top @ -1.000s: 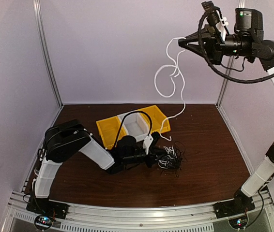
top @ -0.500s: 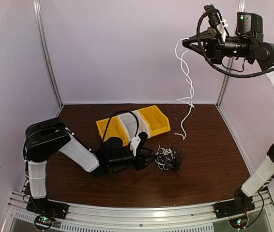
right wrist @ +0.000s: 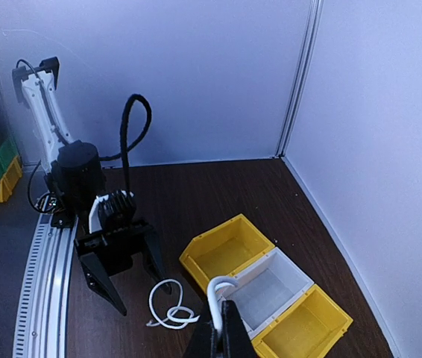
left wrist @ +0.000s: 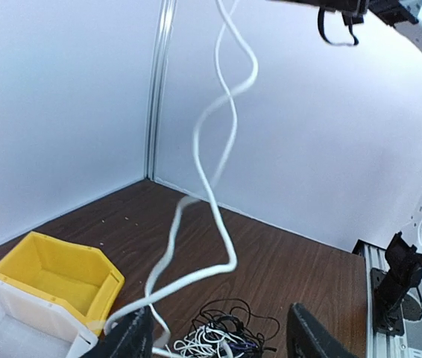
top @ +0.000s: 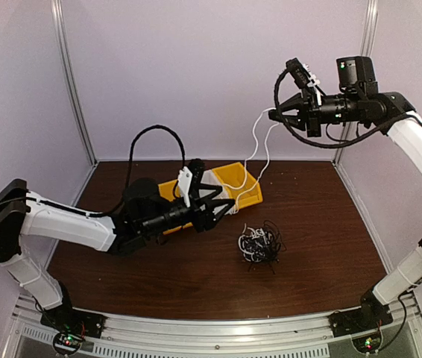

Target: Untangle the cables

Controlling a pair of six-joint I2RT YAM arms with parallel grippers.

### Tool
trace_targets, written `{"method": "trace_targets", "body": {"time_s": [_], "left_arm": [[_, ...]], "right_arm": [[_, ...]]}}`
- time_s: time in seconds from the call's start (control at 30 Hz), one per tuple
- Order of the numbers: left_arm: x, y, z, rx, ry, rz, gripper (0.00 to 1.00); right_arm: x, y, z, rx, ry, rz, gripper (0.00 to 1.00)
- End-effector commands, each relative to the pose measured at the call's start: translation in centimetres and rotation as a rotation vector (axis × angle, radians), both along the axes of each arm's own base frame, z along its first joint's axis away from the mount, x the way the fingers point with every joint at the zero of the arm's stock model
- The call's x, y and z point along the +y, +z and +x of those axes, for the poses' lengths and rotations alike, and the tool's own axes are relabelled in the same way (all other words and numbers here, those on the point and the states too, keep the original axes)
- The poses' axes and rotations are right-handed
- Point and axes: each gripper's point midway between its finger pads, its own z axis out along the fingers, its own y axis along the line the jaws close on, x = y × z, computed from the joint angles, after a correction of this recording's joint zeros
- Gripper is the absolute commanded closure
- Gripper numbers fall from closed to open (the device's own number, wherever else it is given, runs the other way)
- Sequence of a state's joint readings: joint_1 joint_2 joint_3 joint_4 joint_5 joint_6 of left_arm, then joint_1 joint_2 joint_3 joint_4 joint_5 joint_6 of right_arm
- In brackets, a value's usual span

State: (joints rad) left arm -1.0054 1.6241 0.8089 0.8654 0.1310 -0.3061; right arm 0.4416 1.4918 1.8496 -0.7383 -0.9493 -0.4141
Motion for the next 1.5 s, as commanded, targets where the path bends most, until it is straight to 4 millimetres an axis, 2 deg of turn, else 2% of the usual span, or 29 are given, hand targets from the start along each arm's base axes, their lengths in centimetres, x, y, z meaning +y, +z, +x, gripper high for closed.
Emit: {"method": "trace_targets", "body": {"time_s": [0.0,0.13,0.2,0.27,0.37,0.57,0.73,0.93,0.97,1.07,1.17,1.3,1.47], "left_arm": [[1.2,5.4,0.7,-0.100,0.086,0.035,0.36],[0.9,10.2,2.0,-0.134,0.147,0.051,0.31],[0.1,11.2,3.2,-0.095,0.177,0.098,0.31],[-1.0,11.4,3.6,-0.066,0.156,0.144,0.31],[-2.3,11.9,3.1,-0.054,0.091,0.144,0.31],[-4.4,11.1,3.6,-0.079,0.049,0.191,0.33],[-5.2,11.2,3.6,-0.113,0.018,0.184,0.46],[-5.2,11.6,3.4,-0.150,0.011,0.173,0.71],[-5.1,11.7,3.4,-0.154,0.013,0.169,0.73],[-4.9,12.0,3.5,-0.158,0.011,0.160,0.68],[-5.3,12.0,2.3,-0.167,-0.061,0.156,0.52],[-5.5,11.6,1.3,-0.156,-0.126,0.179,0.50],[-4.7,10.7,0.7,-0.159,-0.144,0.223,0.46]], "right_arm": [[-0.4,-0.3,0.1,-0.053,-0.013,-0.010,1.00],[0.3,-1.7,-0.4,-0.031,0.030,-0.019,1.00],[0.7,-2.1,-0.8,-0.037,0.049,-0.030,1.00],[1.0,-2.6,-1.2,-0.039,0.067,-0.046,1.00],[1.4,-3.0,-1.8,-0.037,0.090,-0.055,1.00],[2.0,-3.6,-2.8,-0.016,0.132,-0.061,1.00],[2.2,-3.9,-3.3,-0.012,0.143,-0.071,1.00],[2.1,-4.3,-3.3,-0.011,0.135,-0.077,1.00],[2.1,-4.4,-3.3,-0.008,0.133,-0.078,1.00],[2.2,-4.4,-3.2,-0.002,0.133,-0.075,1.00],[2.3,-4.3,-3.0,-0.004,0.131,-0.072,1.00],[2.4,-4.4,-2.8,-0.003,0.129,-0.073,1.00],[2.3,-4.7,-2.8,-0.003,0.130,-0.081,1.00]]}}
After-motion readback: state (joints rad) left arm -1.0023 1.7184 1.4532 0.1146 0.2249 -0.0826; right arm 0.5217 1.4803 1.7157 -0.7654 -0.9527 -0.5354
